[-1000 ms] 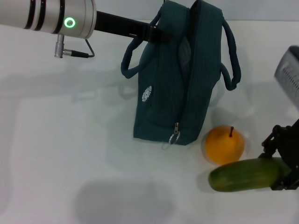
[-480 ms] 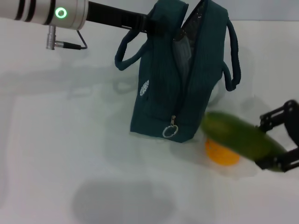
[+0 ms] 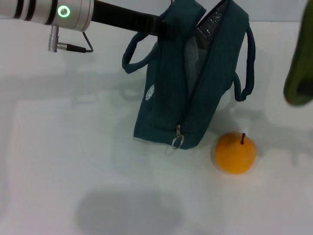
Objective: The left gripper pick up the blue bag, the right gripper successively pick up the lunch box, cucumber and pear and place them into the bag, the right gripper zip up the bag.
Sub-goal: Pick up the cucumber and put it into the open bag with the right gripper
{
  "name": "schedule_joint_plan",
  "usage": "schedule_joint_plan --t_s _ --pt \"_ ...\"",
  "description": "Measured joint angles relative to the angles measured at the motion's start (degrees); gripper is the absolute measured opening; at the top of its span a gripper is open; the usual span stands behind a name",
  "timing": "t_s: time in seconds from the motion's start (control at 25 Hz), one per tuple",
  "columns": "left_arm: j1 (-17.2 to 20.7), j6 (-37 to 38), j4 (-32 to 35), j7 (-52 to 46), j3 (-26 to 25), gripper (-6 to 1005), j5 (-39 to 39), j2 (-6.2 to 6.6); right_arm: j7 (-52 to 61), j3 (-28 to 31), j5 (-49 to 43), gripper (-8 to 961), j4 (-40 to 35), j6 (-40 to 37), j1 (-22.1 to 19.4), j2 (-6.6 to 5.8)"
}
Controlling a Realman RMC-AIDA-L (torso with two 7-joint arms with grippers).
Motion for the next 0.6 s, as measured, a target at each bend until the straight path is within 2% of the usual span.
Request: schedule_joint_plan --t_s 0.2,0.36,0.6 --pt "-0.2 2.4 0.7 -1.5 0.0 56 -1.2 -0.50 -11.9 0.1 9.1 624 10.2 2.2 -0.3 0.17" --pt "-0.2 4.0 0.7 -2.5 0.0 56 -4.4 -0.38 -21.9 -0.5 15.5 624 18.7 2.4 0.6 0.33" --pt "-0.2 4.3 0.4 -3.3 0.0 56 -5.8 -0.42 -33.4 -0.7 18.0 624 29.8 2.8 4.2 0.68"
